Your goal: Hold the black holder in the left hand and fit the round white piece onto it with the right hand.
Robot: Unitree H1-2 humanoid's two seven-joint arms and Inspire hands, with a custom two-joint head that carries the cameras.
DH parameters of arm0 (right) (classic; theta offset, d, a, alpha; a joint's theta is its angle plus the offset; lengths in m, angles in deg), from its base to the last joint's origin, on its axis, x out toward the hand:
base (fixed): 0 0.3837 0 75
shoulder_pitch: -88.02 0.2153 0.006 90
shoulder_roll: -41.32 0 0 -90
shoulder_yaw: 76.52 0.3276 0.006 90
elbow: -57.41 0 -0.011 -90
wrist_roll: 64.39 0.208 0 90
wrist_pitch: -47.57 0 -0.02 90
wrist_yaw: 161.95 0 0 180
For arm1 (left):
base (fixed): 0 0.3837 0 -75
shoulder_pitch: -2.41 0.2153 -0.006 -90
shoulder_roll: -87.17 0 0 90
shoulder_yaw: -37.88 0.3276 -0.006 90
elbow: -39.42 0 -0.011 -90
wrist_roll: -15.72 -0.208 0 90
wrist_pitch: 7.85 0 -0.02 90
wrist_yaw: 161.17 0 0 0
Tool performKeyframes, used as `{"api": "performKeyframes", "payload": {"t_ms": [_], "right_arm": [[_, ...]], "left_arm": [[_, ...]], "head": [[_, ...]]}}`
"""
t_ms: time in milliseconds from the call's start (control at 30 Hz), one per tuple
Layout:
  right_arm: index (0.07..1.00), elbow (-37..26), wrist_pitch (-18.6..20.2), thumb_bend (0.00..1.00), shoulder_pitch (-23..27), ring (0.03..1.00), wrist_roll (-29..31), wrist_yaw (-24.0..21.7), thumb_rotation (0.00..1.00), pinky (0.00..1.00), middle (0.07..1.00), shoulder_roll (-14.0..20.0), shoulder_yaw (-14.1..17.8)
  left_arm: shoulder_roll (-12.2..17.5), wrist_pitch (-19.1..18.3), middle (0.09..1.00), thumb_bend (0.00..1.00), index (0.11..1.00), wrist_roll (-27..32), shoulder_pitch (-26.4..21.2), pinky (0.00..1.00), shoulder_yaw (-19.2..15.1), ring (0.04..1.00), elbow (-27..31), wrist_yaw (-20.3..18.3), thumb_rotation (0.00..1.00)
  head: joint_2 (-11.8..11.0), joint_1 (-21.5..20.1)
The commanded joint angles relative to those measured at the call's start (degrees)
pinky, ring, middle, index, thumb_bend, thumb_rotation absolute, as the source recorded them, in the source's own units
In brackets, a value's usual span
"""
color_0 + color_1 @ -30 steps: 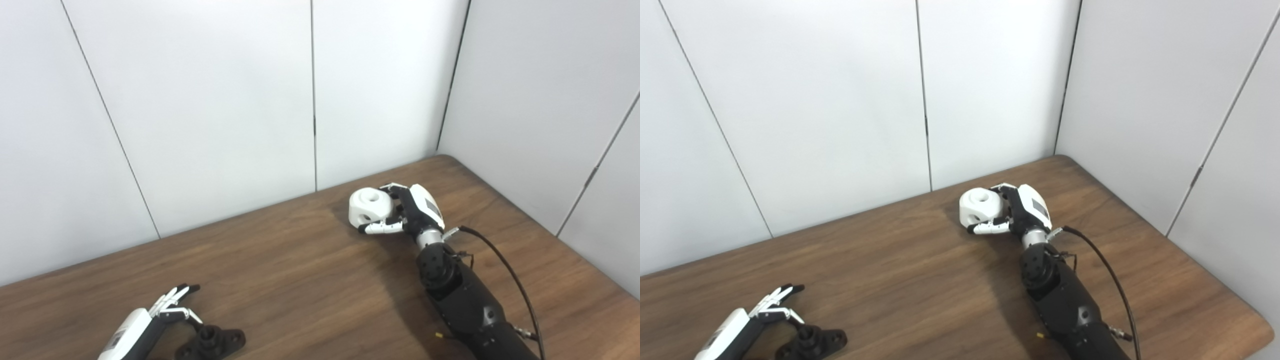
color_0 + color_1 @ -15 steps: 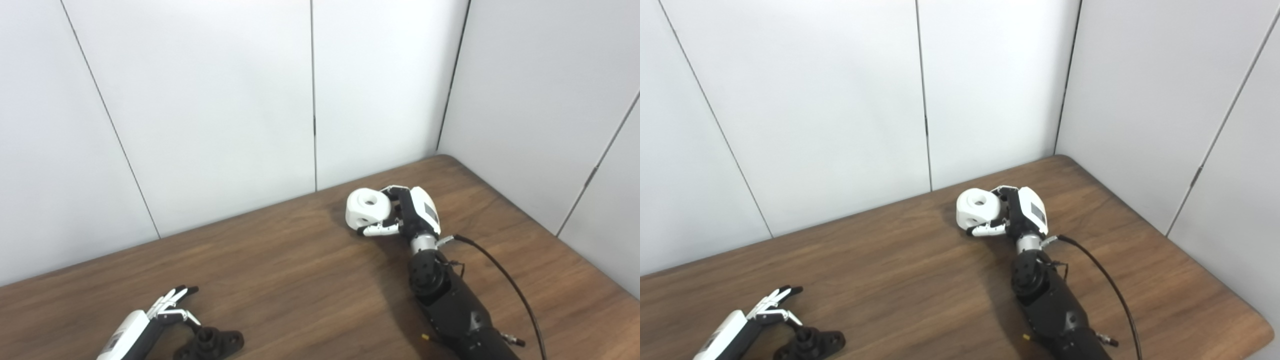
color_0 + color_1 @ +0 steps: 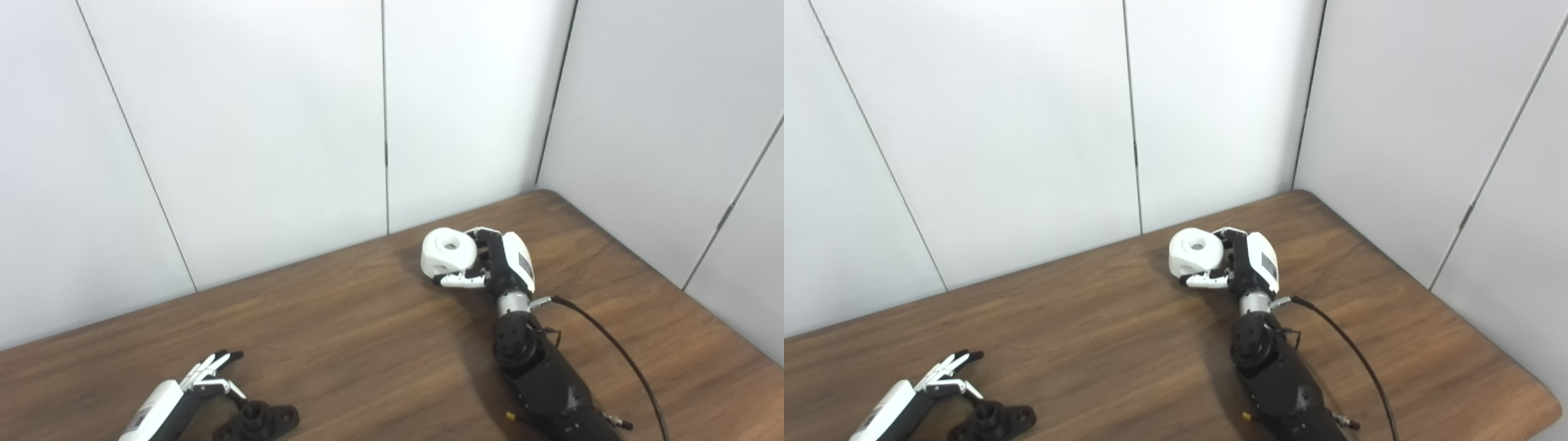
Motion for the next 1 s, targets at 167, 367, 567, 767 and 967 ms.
{"api": "performKeyframes", "payload": {"t_ms": [167, 367, 567, 767, 967], "right_arm": [[0.48, -12.35, 5.71, 0.52, 1.44, 0.773, 0.59, -6.22, 0.13, 0.73, 0.72, -0.06, -0.42], [0.48, -20.44, 11.0, 0.52, 0.33, 0.779, -0.35, -12.64, 0.14, 0.74, 0.73, 0.38, -2.76], [0.48, -25.06, 9.97, 0.52, -1.28, 0.768, -0.61, -17.35, 0.14, 0.73, 0.722, 0.62, -5.37], [0.479, -29.07, 10.6, 0.52, -2.28, 0.769, -2.13, -21.15, 0.14, 0.72, 0.731, 0.29, -7.99], [0.479, -31.51, 10.36, 0.52, -2.05, 0.779, -2.9, -24.4, 0.14, 0.73, 0.731, 0.57, -9.45]], "left_arm": [[-0.57, -1.11, 0.949, 0.52, 0.483, -3.43, 6.76, 1.0, 1.06, 1.0, -3.68, -1.21, 0.06], [-2.51, -2.55, 0.953, 0.52, 0.483, -6.42, 7.04, 1.0, 0.1, 1.0, -2.45, -1.3, 0.06], [-4.6, -3.67, 0.95, 0.52, 0.482, -8.24, 7.31, 1.0, -0.8, 1.0, -2.3, -1.26, 0.06], [-6.03, -5.42, 0.961, 0.52, 0.482, -9.73, 7.12, 1.0, -1.0, 1.0, -1.41, -1.97, 0.06], [-7.27, -7.14, 0.964, 0.52, 0.483, -10.7, 6.72, 1.0, -0.99, 1.0, -0.81, -2.09, 0.06]], "head": [[1.47, 3.72], [2.59, 9.15], [3.6, 15.0], [4.82, 19.17], [6.0, 21.68]]}}
